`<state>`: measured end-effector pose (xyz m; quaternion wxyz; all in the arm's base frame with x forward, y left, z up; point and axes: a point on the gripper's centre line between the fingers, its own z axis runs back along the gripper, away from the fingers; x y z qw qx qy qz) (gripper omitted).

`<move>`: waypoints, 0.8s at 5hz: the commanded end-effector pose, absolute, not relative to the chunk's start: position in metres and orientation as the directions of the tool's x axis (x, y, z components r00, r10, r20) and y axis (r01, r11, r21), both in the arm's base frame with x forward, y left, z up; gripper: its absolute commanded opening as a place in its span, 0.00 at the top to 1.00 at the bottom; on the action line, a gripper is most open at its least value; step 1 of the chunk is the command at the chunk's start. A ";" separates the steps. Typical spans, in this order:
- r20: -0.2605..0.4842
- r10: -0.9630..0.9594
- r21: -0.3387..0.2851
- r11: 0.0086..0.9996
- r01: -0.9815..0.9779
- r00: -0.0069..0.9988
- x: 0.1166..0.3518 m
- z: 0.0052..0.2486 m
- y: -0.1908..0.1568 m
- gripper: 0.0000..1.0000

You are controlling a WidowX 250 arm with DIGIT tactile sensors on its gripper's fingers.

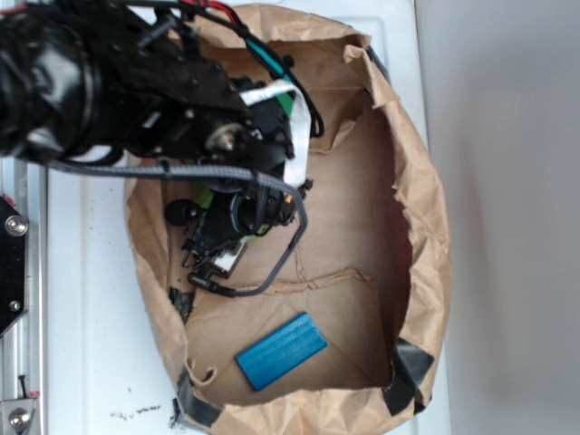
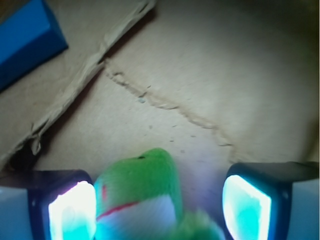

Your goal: Grab the green animal.

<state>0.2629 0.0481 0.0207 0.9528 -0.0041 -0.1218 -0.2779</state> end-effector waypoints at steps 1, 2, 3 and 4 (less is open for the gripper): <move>0.199 -0.581 0.071 0.812 0.579 0.790 0.266 0.023 0.059 0.00; 0.191 -0.583 0.066 0.811 0.582 0.790 0.267 0.024 0.060 0.00; 0.204 -0.559 0.046 0.826 0.562 0.804 0.266 0.022 0.060 0.62; 0.206 -0.558 0.054 0.827 0.560 0.804 0.264 0.023 0.058 1.00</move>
